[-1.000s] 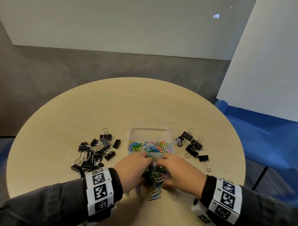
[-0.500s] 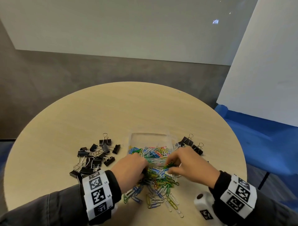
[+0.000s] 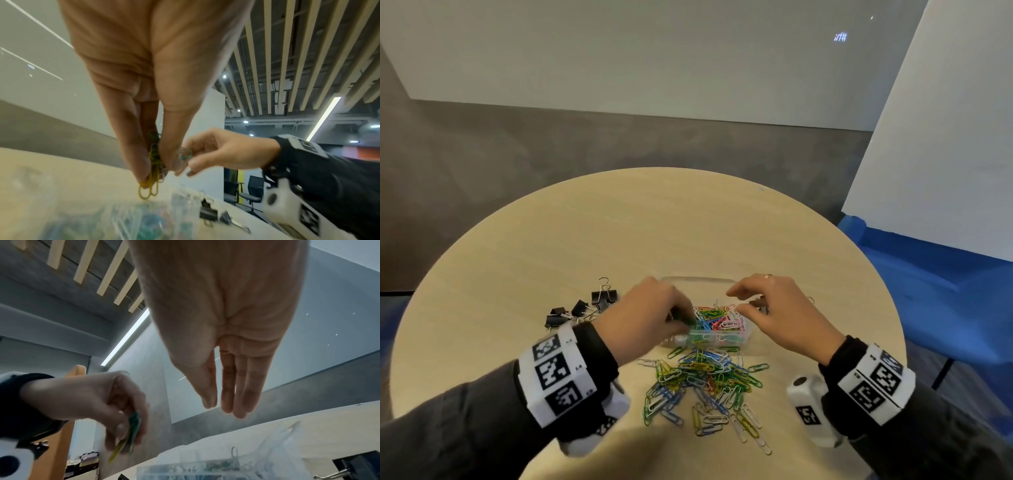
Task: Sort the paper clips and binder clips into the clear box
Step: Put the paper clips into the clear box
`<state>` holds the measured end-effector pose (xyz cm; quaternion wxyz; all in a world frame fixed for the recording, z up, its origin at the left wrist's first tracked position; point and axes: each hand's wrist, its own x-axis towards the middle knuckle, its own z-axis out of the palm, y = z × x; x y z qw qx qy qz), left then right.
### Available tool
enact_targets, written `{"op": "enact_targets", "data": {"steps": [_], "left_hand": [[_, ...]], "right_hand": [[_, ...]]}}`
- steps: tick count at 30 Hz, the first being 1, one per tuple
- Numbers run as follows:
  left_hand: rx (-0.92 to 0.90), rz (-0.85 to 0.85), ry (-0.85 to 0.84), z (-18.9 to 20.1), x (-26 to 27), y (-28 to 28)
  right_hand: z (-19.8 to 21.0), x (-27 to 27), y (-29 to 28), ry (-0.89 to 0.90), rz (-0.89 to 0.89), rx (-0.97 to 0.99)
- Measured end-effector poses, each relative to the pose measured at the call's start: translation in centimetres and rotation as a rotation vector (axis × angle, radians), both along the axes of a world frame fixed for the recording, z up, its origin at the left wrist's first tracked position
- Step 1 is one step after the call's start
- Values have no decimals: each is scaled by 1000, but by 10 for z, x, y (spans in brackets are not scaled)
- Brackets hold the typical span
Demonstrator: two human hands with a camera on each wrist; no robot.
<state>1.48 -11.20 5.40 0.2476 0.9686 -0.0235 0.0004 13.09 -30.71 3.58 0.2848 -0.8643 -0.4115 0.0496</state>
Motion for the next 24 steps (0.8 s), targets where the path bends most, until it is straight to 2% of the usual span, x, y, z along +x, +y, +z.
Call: {"op": "enact_targets", "data": {"steps": [4,7,10,14,16,18,21,24], "left_hand": [[-22,79,-141,10,16,8],[-54,70,-95,1,27,7],[-5,48,-16,-9,25,8],[36,26,-87,-6,10,7],[56,-22,-20,-4,1,4],[153,-97,103,-8,-6,-1],[299,-181,254,-20,-10,-9],[359,-218,349,-33,-12,-11]], "right_hand": [[4,-12,-8,-22,75,-53],[7,-25,-10,-15,151,-142],[8,-35,-12,23,195,-230],[2,-41,-11,27,198,-368],[-3,-45,-8,34,218,-445],[-7,-50,-6,44,227,-505],[-9,-51,-6,43,243,-520],[-7,-48,-8,81,258,-523]]}}
